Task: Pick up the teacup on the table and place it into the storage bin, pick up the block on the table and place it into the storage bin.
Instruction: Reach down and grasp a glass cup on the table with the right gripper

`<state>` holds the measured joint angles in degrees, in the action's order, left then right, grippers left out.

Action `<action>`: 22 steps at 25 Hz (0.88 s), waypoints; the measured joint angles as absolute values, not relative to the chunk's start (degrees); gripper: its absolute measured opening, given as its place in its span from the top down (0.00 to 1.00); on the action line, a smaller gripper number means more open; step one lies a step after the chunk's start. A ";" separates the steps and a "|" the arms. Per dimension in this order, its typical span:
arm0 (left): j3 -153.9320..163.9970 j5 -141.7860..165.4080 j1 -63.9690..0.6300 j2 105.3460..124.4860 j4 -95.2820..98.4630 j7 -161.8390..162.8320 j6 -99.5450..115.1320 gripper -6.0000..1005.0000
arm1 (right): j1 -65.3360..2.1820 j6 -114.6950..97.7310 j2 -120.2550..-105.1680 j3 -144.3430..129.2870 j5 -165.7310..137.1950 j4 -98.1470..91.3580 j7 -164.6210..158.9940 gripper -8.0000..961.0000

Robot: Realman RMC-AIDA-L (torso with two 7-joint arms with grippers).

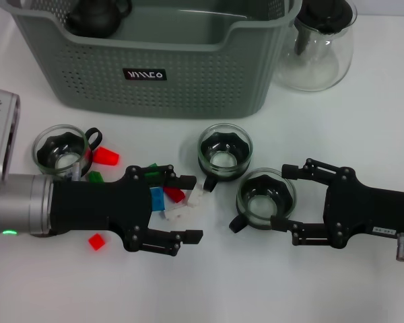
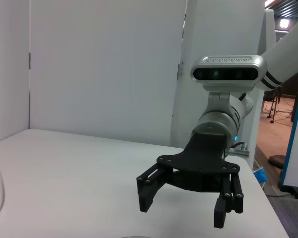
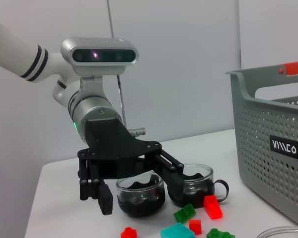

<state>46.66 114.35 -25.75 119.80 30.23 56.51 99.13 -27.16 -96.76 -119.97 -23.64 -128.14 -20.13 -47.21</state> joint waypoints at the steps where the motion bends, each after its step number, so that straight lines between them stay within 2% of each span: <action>1: 46.66 114.35 -25.75 119.80 30.23 56.51 99.13 0.16 | -27.16 -96.74 -119.97 -23.64 -128.14 -20.12 -47.21 0.04; 18: 46.67 114.27 -25.69 119.78 30.30 56.69 99.39 0.16 | -27.17 -96.50 -120.06 -23.55 -128.14 -20.24 -47.32 0.04; 22: 44.70 114.29 -24.38 118.78 30.94 59.55 100.81 0.16 | -27.72 -96.50 -119.99 -24.57 -129.18 -21.99 -52.34 0.04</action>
<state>44.70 114.29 -24.38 118.78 30.94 59.55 100.81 -27.72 -96.50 -119.99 -24.57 -129.18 -21.99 -52.34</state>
